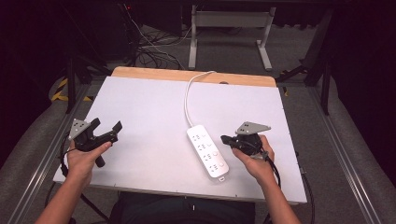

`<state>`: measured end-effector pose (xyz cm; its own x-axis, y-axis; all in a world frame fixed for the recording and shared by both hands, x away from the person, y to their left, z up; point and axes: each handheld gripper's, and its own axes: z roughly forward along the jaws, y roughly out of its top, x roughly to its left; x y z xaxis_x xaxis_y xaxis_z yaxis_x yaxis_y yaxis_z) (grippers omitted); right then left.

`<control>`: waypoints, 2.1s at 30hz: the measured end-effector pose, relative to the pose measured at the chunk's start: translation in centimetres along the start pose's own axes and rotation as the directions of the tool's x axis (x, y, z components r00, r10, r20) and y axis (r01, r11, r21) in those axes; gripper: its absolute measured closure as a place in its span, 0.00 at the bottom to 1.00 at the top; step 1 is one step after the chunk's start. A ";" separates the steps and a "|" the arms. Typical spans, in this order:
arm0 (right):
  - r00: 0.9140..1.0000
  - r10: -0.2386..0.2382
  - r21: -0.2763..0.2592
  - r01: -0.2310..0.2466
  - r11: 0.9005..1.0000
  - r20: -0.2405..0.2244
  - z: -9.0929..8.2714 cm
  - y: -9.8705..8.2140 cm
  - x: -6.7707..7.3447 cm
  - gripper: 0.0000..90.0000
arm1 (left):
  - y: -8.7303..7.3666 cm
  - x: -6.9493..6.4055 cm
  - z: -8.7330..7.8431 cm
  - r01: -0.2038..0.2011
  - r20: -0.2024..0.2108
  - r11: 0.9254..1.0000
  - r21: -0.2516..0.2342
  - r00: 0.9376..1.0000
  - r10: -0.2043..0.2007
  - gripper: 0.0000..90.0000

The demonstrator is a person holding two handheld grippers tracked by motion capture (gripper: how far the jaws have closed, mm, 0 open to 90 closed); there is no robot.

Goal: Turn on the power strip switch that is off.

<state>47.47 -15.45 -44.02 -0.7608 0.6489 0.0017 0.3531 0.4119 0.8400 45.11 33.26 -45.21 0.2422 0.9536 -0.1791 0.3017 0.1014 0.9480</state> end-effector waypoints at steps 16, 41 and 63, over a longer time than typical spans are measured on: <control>0.998 -0.035 0.050 0.037 0.998 -0.058 1.1 -0.2 0.7 1.00 | 0.0 0.0 0.0 -0.002 0.000 1.000 -0.001 1.000 0.002 0.08; 0.991 -0.075 0.134 0.090 0.987 -0.110 2.4 -0.7 1.5 1.00 | 0.0 0.0 0.0 -0.007 0.000 1.000 0.001 1.000 0.007 0.09; 0.992 -0.062 0.139 0.077 0.987 -0.110 2.5 -0.9 1.8 1.00 | 0.0 0.0 -0.1 -0.006 0.001 1.000 0.004 1.000 0.006 0.09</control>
<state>47.17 -13.06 -46.19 -0.8365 0.5479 0.0093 0.3656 0.5454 0.7542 44.98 33.27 -45.16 0.2451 0.9538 -0.1736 0.3038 0.0945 0.9480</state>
